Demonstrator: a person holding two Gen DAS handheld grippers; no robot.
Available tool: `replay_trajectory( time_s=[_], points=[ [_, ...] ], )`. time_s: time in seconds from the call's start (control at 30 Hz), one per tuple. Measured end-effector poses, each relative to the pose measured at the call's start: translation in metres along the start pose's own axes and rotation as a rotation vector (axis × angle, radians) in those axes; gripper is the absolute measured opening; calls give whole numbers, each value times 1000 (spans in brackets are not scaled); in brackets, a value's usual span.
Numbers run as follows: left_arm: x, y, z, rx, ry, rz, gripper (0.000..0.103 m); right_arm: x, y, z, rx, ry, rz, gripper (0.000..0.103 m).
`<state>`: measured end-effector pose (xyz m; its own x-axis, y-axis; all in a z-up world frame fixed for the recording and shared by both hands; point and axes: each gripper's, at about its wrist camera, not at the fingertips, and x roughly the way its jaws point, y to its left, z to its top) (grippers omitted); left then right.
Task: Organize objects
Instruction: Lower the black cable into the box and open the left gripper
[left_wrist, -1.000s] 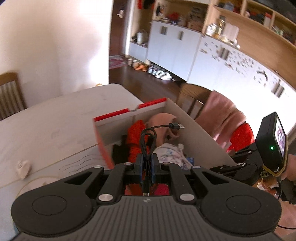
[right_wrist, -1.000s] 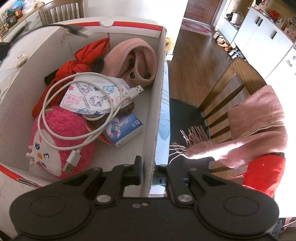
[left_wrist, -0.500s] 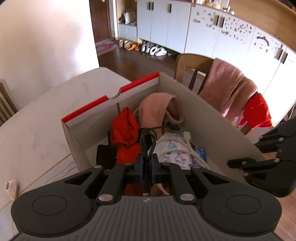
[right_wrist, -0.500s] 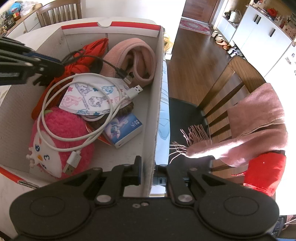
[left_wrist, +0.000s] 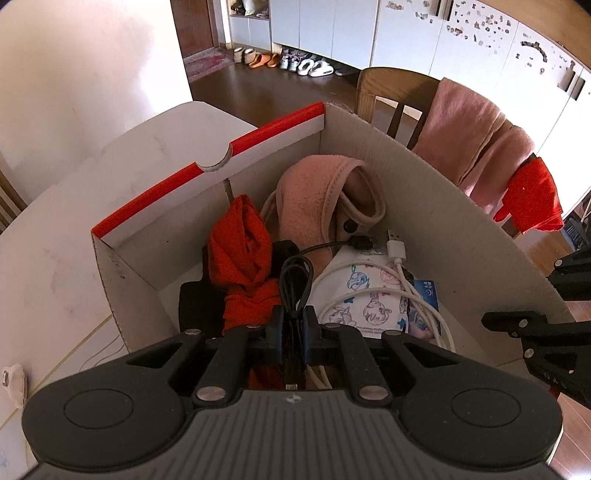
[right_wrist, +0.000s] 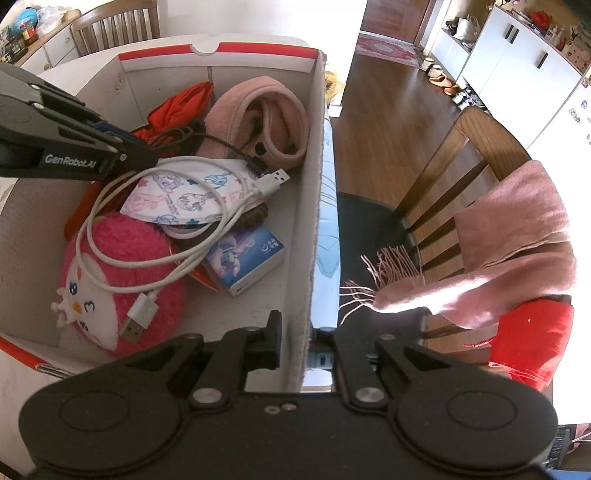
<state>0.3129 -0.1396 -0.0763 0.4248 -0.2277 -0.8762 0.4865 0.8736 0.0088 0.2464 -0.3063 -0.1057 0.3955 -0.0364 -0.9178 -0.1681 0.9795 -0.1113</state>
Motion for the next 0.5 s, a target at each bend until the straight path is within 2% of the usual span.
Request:
replay_trajectory(
  time_s=[0.07, 0.17, 0.23, 0.3, 0.33, 0.37, 0.5],
  points=[
    [1, 0, 1, 3, 4, -5, 10, 0, 0, 0, 2, 1, 1, 9],
    [-2, 0, 1, 5, -2, -10, 20, 0, 0, 0, 3, 2, 2, 9],
    [-4, 1, 1, 3, -11, -14, 32, 0, 0, 0, 2, 1, 2, 10],
    [-9, 2, 0, -5, -29, -21, 57, 2, 0, -1, 2, 3, 2, 10],
    [-12, 3, 0, -12, -40, -24, 63, 2, -1, -1, 2, 4, 2, 10],
    [-16, 4, -1, -18, -50, -31, 66, 2, 0, -1, 1, 5, 2, 10],
    [-31, 6, -4, -38, -71, -59, 66, 4, -1, -1, 2, 8, 2, 11]
  ],
)
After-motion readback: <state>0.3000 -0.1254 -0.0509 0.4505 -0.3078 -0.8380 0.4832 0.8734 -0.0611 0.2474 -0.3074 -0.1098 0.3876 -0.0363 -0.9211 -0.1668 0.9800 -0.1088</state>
